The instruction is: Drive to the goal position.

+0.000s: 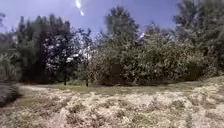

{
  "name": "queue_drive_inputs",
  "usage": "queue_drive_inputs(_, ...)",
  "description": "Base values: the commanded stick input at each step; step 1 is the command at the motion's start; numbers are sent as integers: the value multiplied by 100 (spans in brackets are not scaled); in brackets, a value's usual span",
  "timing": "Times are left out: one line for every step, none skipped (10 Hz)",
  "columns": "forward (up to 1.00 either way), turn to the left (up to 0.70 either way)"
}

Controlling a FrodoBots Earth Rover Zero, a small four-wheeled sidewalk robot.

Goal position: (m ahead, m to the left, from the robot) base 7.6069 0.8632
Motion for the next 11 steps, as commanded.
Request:
queue_drive_inputs(50,50)
queue_drive_inputs(50,46)
queue_drive_inputs(50,23)
queue_drive_inputs(50,4)
queue_drive_inputs(50,0)
queue_drive_inputs(50,0)
queue_drive_inputs(50,0)
queue_drive_inputs(50,0)
queue_drive_inputs(50,0)
queue_drive_inputs(50,0)
queue_drive_inputs(50,50)
